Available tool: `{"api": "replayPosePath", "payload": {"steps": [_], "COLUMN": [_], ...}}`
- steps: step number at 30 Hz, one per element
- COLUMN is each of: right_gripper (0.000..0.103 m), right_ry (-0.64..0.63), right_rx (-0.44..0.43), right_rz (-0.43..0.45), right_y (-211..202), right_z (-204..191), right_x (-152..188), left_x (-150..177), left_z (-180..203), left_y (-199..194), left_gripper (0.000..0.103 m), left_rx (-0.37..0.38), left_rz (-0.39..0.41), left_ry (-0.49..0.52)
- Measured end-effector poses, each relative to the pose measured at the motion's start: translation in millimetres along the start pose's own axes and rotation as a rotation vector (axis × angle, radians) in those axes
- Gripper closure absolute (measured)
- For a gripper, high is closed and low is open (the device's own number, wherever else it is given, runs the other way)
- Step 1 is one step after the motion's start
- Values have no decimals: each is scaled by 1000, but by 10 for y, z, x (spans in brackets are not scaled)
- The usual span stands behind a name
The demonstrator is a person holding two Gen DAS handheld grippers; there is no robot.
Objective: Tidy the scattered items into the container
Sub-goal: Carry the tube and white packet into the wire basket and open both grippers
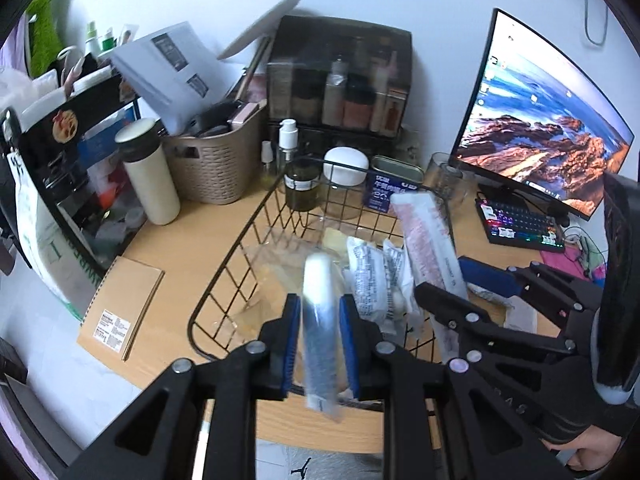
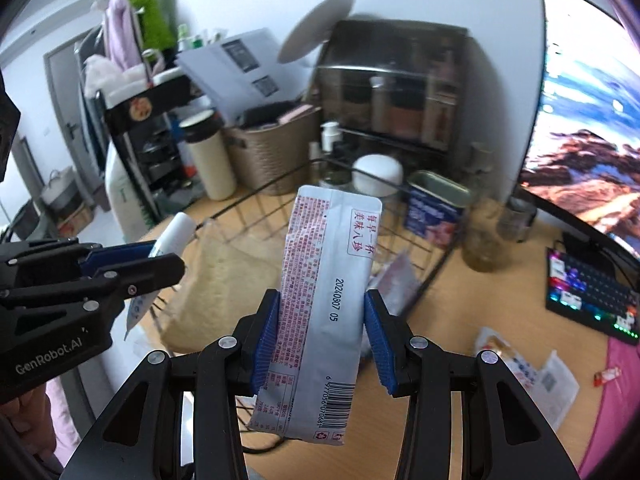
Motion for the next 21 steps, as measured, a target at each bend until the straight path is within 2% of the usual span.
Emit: {"api": "replayPosePath", "payload": {"steps": [1,2,4,6,14,18,21], "right_gripper": [57,55,46,43,43,43,43], "right_ry": [-4,-4,-8,-10,26,75,121], "right_rx": [-4,-6,-4,9,38,91,136], "right_rz": [-5,-2,5,9,18,16,13], "right_y": [16,14,4,-4,-176,-346,-484], "right_z": [-29,-43,-64,-81,137,482,794], "right_x": [0,7,-7,-27,9,114,235], "left_x": [0,-4,-20,-22,-13,-14,-37], "left_z": [-17,-35,-58,-81,144,454,629], "left_y": [-22,-54,-124,-161,-120,-51,-22], "left_gripper": [59,45,41,36,36,36,36], "left_rx": [0,-10,-31,-26,17,83,98], "left_rz": [9,25,56,65,41,18,17], "left_ry": [-4,-2,4,-7,20,67,86]}}
Point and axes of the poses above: each gripper's, at about its wrist camera, not at the fingertips, and y roughly the way its jaws point, z to its right, x to its underside, the point moved 4 cm from there along y, roughly the way its jaws point, and after that the axes turned 6 degrees about x, right-handed, at the moved point
